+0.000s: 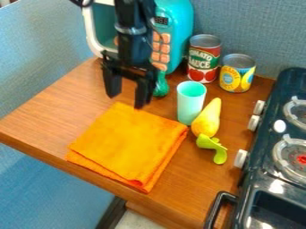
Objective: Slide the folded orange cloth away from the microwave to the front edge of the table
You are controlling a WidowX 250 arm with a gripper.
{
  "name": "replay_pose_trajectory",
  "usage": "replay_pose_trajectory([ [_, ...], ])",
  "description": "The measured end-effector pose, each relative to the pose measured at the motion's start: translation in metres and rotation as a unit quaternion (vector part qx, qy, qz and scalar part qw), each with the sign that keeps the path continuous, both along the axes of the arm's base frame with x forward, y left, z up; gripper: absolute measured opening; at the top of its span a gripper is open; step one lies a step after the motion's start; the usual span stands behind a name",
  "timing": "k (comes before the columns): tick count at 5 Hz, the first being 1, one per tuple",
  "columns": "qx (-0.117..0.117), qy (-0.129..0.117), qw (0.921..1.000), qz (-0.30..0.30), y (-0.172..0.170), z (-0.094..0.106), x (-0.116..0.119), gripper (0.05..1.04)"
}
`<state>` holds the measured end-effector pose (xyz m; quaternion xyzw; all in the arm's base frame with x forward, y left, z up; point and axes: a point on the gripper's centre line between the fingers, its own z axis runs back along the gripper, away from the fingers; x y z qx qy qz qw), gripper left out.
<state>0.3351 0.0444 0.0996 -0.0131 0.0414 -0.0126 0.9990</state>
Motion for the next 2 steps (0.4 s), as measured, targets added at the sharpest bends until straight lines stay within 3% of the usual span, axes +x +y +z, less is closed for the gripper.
replay_pose_trajectory([
  [1,-0.028,0.005,0.9993,-0.025,-0.0031,0.0216,0.0052,1.001],
  [2,0.011,0.053,0.9965,-0.064,-0.0081,0.0143,0.0082,1.001],
])
